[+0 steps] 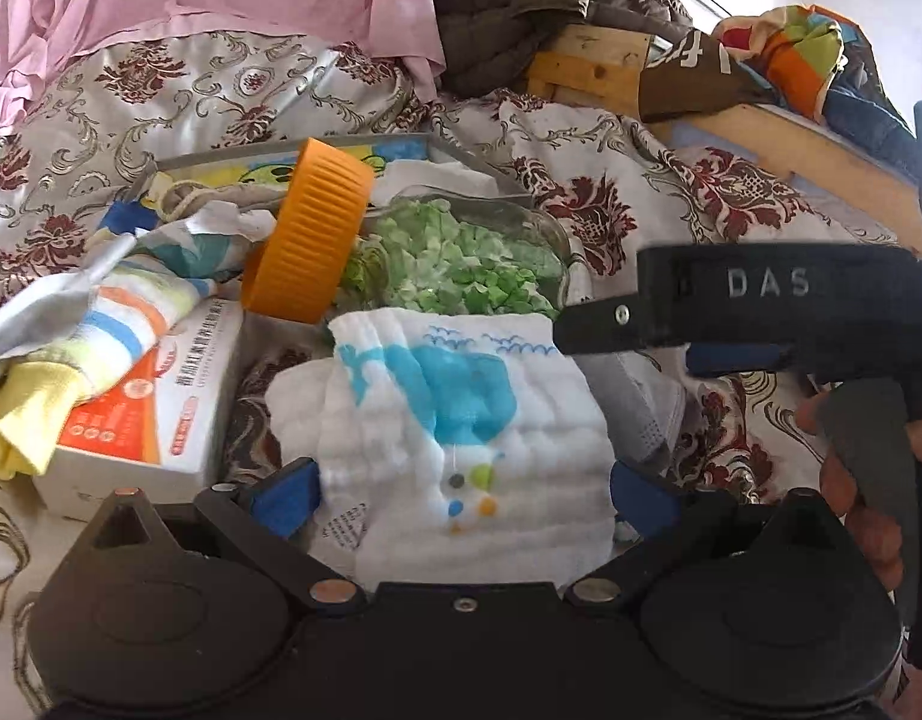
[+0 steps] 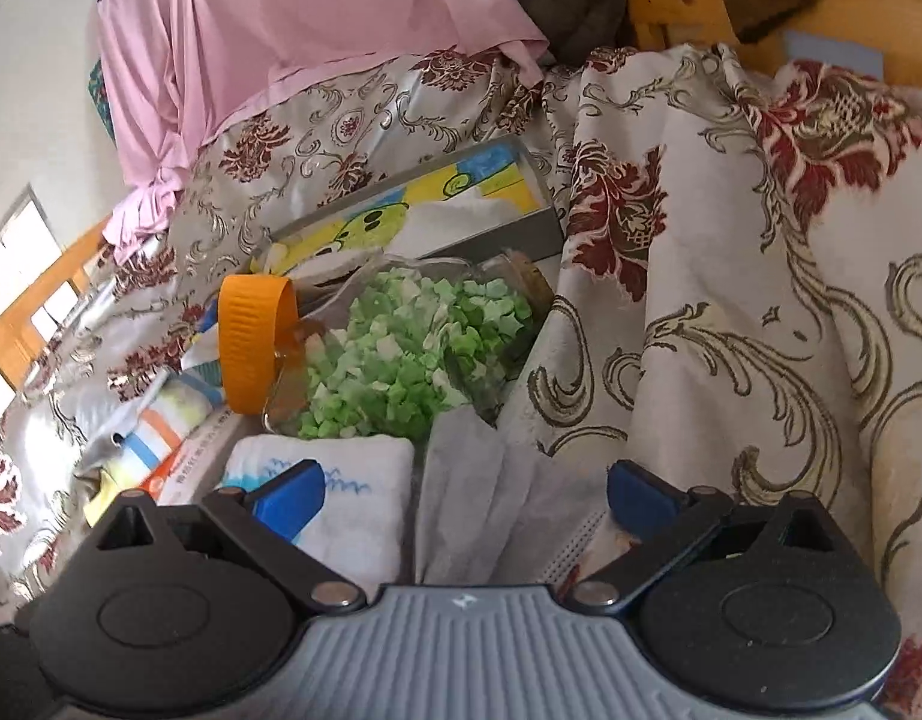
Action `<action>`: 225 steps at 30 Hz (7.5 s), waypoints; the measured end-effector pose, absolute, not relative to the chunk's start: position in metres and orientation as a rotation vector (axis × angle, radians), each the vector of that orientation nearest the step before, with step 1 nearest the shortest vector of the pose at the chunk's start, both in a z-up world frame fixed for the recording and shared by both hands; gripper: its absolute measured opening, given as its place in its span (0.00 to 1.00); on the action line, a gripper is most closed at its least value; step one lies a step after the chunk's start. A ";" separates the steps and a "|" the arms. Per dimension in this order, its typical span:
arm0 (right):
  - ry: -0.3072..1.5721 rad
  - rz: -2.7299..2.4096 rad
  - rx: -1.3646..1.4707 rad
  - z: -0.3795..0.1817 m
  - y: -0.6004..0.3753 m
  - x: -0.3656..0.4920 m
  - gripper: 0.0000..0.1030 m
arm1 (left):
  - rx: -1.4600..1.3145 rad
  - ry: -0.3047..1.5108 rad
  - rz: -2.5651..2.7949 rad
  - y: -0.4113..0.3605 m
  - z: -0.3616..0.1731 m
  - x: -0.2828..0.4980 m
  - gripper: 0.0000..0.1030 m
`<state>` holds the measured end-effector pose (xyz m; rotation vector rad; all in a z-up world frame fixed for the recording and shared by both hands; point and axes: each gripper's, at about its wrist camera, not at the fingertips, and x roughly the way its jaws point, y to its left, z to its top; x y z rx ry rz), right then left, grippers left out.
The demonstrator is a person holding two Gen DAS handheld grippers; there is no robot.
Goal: Organize soft objects
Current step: 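Grasp the white blue-printed muslin cloth with the left tool while the right grasps the grey face mask, then carry the muslin cloth and grey mask over the cartoon-drawing tray with both tools, then open the left tool to drop the muslin cloth while the right releases the mask into the tray, then move both tools back over the pile of soft items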
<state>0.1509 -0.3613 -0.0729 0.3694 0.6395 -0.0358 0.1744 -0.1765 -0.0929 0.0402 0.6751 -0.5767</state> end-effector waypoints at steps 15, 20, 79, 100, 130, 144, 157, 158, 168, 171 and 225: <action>0.656 -0.049 0.385 -0.077 -0.360 0.154 0.73 | 0.051 0.694 -0.439 -0.185 -0.099 0.170 0.73; 0.682 -0.064 0.348 -0.079 -0.355 0.156 0.72 | 0.021 0.717 -0.378 -0.177 -0.096 0.169 0.54; 0.514 -0.014 0.248 -0.052 -0.340 0.122 0.16 | -0.197 0.753 -0.332 -0.139 -0.066 0.144 0.36; 0.154 0.000 0.315 0.011 -0.351 0.216 0.16 | -0.235 0.573 -0.310 -0.124 0.009 0.226 0.36; 0.422 -0.035 0.510 -0.050 -0.399 0.359 0.25 | -0.192 0.768 -0.325 -0.188 -0.034 0.439 0.37; 0.421 -0.048 0.528 -0.050 -0.402 0.358 0.48 | -0.161 0.776 -0.302 -0.193 -0.036 0.438 0.41; 0.396 -0.064 0.530 -0.046 -0.401 0.355 0.74 | -0.142 0.765 -0.290 -0.194 -0.037 0.437 0.47; 0.391 -0.065 0.526 -0.045 -0.400 0.355 0.76 | -0.139 0.763 -0.286 -0.194 -0.037 0.436 0.50; 0.333 -0.087 0.489 -0.021 -0.397 0.338 0.88 | -0.119 0.698 -0.262 -0.188 -0.023 0.420 0.62; 0.304 -0.103 0.479 -0.008 -0.397 0.327 0.93 | -0.116 0.668 -0.252 -0.185 -0.015 0.412 0.66; 0.436 -0.110 0.184 -0.013 -0.280 0.085 1.00 | -0.188 0.500 -0.163 -0.060 0.026 0.146 0.99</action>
